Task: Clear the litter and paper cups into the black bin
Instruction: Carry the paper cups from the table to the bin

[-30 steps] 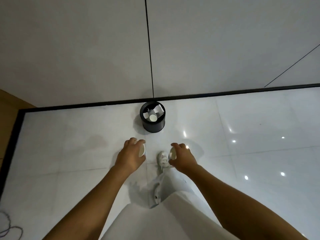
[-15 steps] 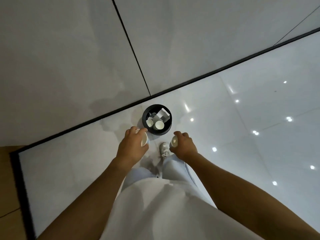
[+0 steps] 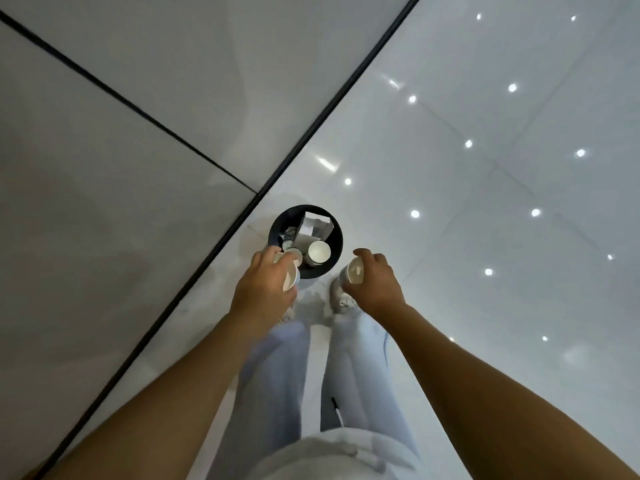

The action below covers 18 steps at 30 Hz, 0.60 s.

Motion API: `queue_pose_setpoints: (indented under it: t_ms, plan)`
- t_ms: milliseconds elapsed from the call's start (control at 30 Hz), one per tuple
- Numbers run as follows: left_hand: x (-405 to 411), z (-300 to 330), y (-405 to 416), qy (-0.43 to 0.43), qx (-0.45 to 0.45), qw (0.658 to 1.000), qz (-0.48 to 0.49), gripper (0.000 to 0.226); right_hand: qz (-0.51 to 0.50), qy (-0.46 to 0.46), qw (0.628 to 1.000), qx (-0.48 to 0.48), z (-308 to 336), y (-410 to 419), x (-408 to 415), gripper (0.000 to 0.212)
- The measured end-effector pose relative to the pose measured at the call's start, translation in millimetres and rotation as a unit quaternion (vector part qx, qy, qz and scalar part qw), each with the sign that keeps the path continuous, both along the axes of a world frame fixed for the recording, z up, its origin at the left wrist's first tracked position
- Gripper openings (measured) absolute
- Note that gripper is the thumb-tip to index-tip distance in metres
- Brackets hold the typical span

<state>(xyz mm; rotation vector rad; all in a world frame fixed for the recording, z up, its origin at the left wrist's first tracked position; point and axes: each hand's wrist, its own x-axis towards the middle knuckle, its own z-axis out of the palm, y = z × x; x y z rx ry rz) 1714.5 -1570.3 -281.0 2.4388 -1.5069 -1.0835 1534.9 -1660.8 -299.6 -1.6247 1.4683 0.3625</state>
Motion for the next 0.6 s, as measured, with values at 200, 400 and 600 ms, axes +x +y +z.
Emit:
queue_pose_setpoints:
  t_ms: [200, 400, 600]
  plan:
    - [24.5, -99.3, -24.6, 0.011, -0.008, 1.000, -0.020, 0.050, -0.036, -0.006, 0.999, -0.007, -91.4, 7.5, 23.4, 0.059]
    - [35.2, -197.1, -24.6, 0.041, -0.026, 0.999, -0.008, 0.051, -0.006, -0.003, 1.000, -0.027, -197.2, -2.5, 48.2, 0.063]
    - [47.5, -248.9, -16.7, 0.053, -0.055, 0.997, 0.018, 0.053, 0.051, 0.029, 0.997, -0.050, -271.2, 6.8, 66.0, 0.066]
